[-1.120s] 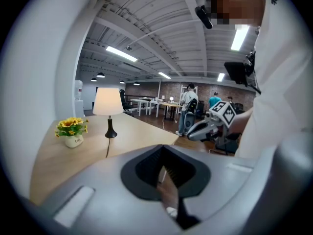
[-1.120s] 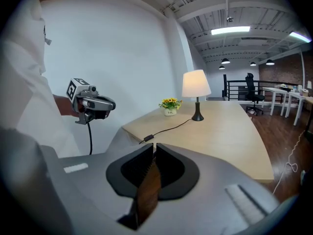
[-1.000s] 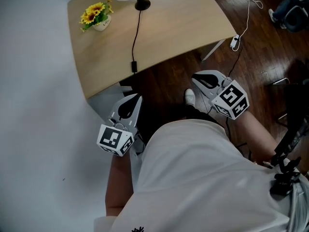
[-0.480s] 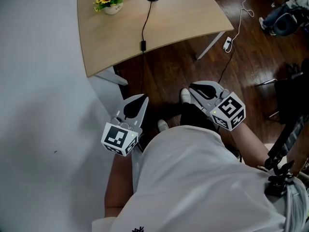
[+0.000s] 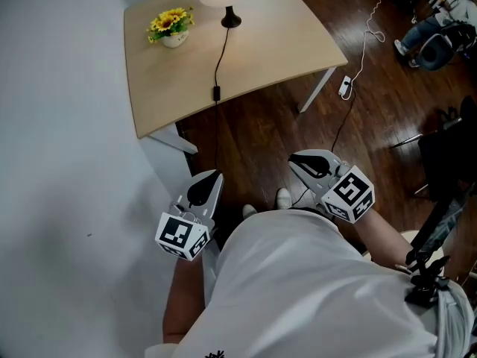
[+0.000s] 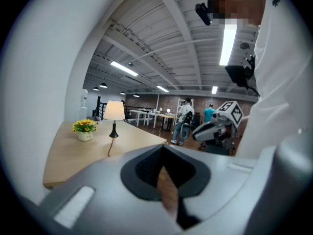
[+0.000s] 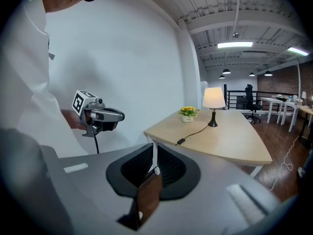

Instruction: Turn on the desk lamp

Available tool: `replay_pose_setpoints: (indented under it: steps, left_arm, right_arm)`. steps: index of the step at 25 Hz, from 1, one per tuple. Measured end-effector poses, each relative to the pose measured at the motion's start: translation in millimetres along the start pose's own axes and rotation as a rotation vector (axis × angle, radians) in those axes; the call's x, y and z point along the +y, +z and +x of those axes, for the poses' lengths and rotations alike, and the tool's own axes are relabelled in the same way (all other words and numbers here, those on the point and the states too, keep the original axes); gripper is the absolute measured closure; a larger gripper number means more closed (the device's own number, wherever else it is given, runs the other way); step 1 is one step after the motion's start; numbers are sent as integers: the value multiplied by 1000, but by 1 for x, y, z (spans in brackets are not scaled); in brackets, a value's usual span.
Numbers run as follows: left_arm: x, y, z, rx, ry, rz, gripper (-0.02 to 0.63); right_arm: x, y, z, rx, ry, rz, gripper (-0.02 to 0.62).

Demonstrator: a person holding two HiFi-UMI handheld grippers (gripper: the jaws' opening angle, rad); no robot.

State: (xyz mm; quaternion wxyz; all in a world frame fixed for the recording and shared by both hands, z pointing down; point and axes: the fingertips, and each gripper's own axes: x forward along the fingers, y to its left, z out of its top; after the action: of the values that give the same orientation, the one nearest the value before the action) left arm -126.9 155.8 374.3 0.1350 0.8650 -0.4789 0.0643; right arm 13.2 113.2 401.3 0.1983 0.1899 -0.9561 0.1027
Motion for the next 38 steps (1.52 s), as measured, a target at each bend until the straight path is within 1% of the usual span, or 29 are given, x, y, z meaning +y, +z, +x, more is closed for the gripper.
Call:
replay_pose_setpoints:
  steps: [2, 6, 10, 13, 18, 21, 38]
  left_arm:
    - [-11, 4, 4, -2, -30, -7, 588]
    - [-22, 16, 16, 5, -41, -42, 588]
    - [-34, 23, 26, 8, -73, -17, 588]
    - [-38, 26, 28, 12, -80, 5, 588]
    - [-38, 24, 28, 26, -87, 41, 588]
    - [-41, 19, 30, 34, -108, 42, 588]
    - [-42, 6, 36, 57, -136, 33, 588]
  right_arm:
    - [-4, 3, -10, -11, -10, 2, 577]
    - [-9, 4, -23, -25, -25, 10, 574]
    - [-12, 2, -30, -25, -34, 18, 569]
    - [-10, 3, -29, -30, -34, 12, 568]
    - [-3, 9, -25, -41, -38, 10, 568]
    - [2, 10, -26, -40, -42, 13, 568]
    - [7, 5, -22, -5, -46, -10, 568]
